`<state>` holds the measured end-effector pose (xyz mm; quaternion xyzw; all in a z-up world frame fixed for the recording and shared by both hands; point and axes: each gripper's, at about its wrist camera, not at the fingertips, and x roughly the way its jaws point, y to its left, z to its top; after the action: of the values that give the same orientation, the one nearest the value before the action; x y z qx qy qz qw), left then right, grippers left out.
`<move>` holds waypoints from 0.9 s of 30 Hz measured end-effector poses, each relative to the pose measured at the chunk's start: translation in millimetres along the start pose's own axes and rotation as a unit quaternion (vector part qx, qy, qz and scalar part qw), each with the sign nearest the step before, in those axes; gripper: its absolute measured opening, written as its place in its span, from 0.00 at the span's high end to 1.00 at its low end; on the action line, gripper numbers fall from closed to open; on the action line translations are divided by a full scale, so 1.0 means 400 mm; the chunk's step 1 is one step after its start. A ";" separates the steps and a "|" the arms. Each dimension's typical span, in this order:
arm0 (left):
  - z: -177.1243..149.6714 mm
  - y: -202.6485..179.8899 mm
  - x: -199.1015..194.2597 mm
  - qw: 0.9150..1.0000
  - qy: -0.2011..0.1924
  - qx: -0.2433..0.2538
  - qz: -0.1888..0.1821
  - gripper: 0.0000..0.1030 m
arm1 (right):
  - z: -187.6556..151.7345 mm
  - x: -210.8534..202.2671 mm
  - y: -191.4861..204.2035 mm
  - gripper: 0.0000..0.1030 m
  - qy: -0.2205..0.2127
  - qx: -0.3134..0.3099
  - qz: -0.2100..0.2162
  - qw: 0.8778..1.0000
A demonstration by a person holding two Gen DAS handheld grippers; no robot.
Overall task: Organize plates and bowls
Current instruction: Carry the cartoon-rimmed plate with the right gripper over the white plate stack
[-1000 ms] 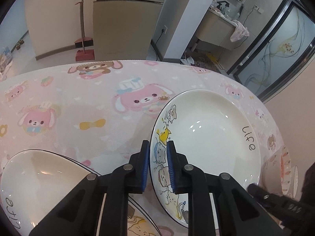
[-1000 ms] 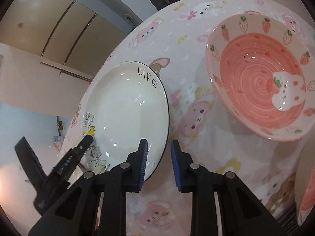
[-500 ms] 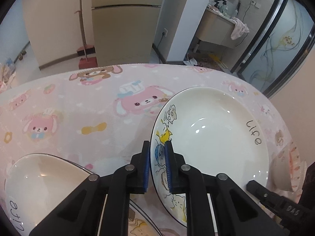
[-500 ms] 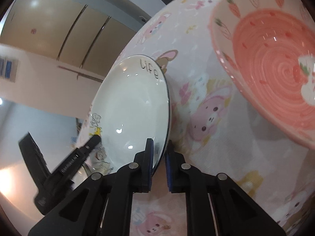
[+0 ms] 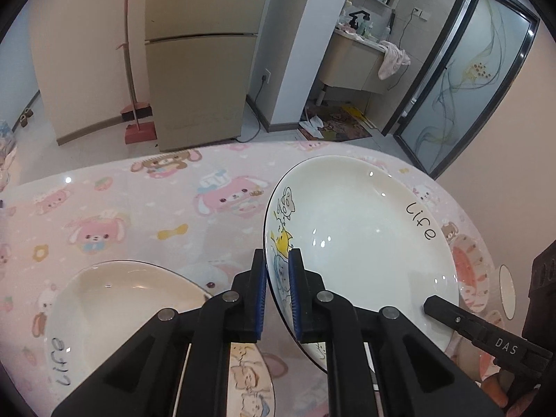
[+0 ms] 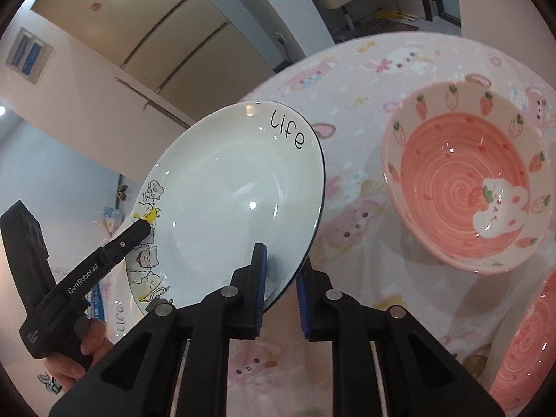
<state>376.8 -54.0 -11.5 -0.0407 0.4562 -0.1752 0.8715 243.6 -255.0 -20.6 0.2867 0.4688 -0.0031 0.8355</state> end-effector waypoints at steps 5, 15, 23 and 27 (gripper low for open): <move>-0.003 0.009 -0.117 0.999 -0.030 -0.017 0.004 0.88 | 0.013 -0.077 0.070 0.85 -0.028 -0.027 0.017 0.999; -0.075 0.102 -0.367 0.994 -0.092 -0.051 0.016 0.88 | -0.035 -0.207 0.251 0.85 -0.058 -0.106 0.068 0.990; -0.175 0.236 -0.451 0.989 -0.105 -0.099 0.022 0.88 | -0.099 -0.183 0.365 0.85 -0.051 -0.168 0.097 0.980; -0.235 0.278 -0.466 0.986 -0.108 -0.121 0.041 0.87 | -0.136 -0.127 0.388 0.85 -0.029 -0.182 0.108 0.977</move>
<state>233.4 122.2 53.7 -0.1462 0.3786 -0.0774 0.9107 215.2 -112.7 71.7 0.1788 0.4035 0.1644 0.8821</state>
